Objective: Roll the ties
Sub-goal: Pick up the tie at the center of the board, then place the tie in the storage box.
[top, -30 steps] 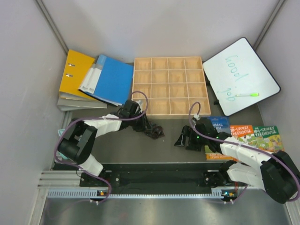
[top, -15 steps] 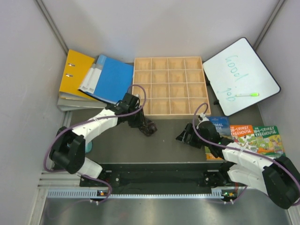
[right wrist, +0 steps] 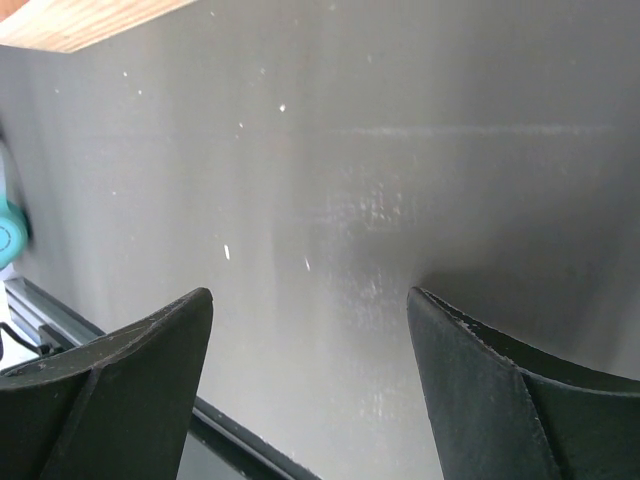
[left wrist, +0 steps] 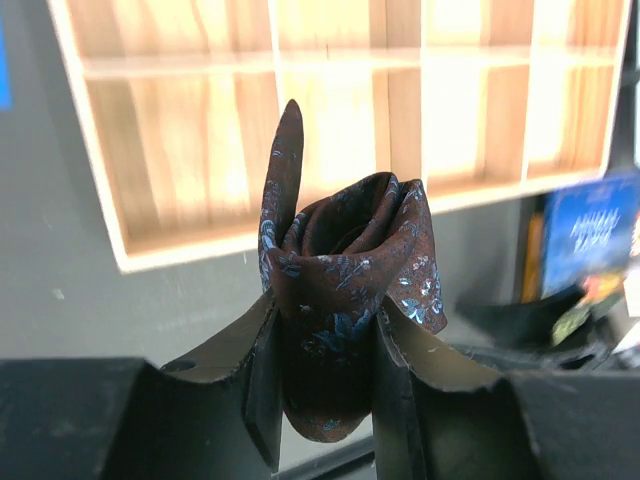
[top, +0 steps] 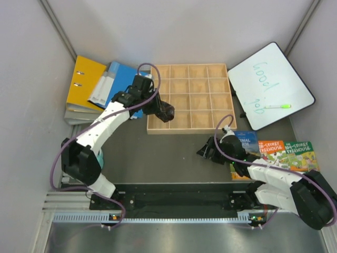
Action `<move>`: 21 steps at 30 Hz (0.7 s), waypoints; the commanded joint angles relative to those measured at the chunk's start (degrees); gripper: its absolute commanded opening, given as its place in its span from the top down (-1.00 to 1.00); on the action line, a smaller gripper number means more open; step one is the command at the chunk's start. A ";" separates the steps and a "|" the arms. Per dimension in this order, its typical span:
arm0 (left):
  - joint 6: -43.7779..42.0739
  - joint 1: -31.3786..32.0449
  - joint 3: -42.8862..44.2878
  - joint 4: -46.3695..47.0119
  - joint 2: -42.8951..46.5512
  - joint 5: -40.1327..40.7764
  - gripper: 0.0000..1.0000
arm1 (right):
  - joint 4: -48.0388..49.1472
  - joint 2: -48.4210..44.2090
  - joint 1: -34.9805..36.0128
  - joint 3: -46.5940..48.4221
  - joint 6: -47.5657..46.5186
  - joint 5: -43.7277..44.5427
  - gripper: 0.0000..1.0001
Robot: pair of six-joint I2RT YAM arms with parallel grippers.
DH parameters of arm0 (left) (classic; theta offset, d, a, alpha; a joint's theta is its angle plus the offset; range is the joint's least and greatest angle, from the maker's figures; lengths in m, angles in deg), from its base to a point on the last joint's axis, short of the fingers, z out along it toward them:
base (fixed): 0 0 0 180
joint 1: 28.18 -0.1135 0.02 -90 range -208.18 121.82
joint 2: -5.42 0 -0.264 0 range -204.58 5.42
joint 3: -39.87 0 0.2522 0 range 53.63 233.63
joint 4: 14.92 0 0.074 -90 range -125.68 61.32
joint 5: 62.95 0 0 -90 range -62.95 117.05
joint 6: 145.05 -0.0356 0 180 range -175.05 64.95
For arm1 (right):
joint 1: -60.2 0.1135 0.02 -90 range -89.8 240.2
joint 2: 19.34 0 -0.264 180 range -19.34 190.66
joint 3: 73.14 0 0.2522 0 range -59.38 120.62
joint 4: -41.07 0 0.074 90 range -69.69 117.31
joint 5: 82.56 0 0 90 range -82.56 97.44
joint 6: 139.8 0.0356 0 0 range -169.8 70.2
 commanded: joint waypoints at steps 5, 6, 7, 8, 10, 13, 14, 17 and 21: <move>0.34 -8.05 17.42 0.44 -9.93 -3.59 1.00 | -1.28 4.57 0.12 -1.69 -3.17 -0.02 -0.60; 0.60 -8.76 18.75 1.40 -11.08 -4.03 1.00 | -0.84 4.83 0.12 -1.69 -3.26 -0.63 -0.60; 0.60 -9.98 20.15 1.85 -12.31 -5.26 1.00 | -0.22 5.62 0.12 -1.69 -3.52 -0.90 -0.60; 0.86 -10.60 22.60 2.29 -14.50 -5.44 1.00 | 0.30 6.06 0.12 -1.60 -3.70 -1.16 -0.60; 1.30 -12.01 24.55 5.01 -16.45 -6.06 1.00 | 1.01 7.12 0.21 -1.25 -4.31 -2.12 -0.60; 2.36 -12.98 29.21 7.29 -20.75 -6.24 1.00 | 2.42 8.70 0.12 -0.90 -5.28 -3.27 -0.59; 2.53 -13.24 31.66 8.17 -22.85 -6.67 1.00 | 3.03 8.79 0.12 -0.98 -5.54 -3.45 -0.59; 4.02 -14.04 34.04 14.32 -26.46 -8.52 1.00 | 4.61 8.18 0.04 -1.60 -5.99 -3.97 -0.59; 6.31 -14.74 35.28 23.02 -30.07 -8.87 1.00 | 6.98 6.25 0.12 -3.09 -6.42 -5.20 -0.59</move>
